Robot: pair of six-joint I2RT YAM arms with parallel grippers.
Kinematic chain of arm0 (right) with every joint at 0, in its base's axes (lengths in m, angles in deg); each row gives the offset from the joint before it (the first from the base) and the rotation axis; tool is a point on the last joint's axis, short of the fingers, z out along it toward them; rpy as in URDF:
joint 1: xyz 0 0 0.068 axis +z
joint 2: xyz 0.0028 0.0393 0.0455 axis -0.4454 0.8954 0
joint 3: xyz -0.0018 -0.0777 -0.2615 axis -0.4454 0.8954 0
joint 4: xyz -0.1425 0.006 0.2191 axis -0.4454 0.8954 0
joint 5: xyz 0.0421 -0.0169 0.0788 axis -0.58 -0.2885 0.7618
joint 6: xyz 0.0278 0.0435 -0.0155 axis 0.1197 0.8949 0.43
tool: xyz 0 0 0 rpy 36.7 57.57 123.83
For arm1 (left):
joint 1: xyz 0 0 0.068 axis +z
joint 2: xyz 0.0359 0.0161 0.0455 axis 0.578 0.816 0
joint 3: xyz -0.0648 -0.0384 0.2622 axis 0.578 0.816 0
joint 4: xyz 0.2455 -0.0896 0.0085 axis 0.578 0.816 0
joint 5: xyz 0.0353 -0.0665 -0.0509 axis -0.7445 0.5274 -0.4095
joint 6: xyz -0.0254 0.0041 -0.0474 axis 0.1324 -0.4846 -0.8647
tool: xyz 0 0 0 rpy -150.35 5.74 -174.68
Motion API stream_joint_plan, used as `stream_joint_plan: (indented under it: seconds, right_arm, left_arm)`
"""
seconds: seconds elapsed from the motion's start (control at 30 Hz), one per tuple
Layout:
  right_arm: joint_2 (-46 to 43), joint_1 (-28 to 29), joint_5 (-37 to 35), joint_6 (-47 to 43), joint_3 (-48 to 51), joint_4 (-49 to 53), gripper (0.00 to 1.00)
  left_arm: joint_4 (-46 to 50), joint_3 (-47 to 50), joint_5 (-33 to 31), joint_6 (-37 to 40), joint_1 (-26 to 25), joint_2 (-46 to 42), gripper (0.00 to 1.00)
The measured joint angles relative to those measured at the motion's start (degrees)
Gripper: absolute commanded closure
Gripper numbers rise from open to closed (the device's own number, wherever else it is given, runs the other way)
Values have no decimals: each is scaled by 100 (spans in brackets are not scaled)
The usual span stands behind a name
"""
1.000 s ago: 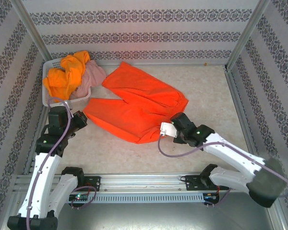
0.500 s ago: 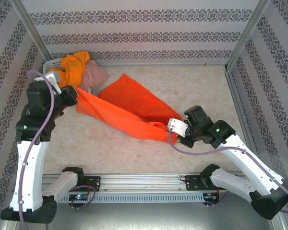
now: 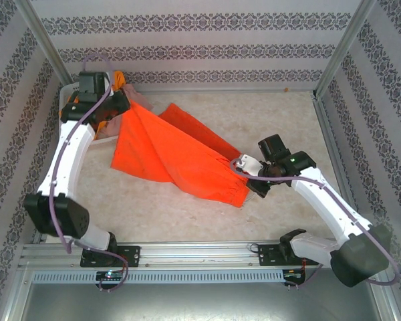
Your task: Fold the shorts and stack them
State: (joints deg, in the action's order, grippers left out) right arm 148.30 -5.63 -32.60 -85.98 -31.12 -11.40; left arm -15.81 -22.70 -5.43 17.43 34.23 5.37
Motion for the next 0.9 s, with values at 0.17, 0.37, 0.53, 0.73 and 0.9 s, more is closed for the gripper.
stream_joint_plan:
  seconds: [0.17, 0.37, 0.53, 0.73, 0.9]
  right_arm:
    - [374, -299, 138, 0, -177, -170, 100]
    - [756, -643, 179, 0, -245, -387, 100]
    - [1097, -835, 170, 4, -299, -509, 94]
    - [1604, -1150, -127, 389, -476, -579, 64]
    - [1731, -1414, -584, 942, -713, -581, 33]
  left_arm:
    - [-114, -1043, 149, -7, -109, 975, 100]
    - [-46, -2660, 236, -4, -389, 2258, 100]
    - [254, -4212, 271, -2, -573, 3571, 100]
    - [337, -5335, 278, -116, -647, 4857, 61]
    - [214, -5593, 302, -354, -629, 5442, 12]
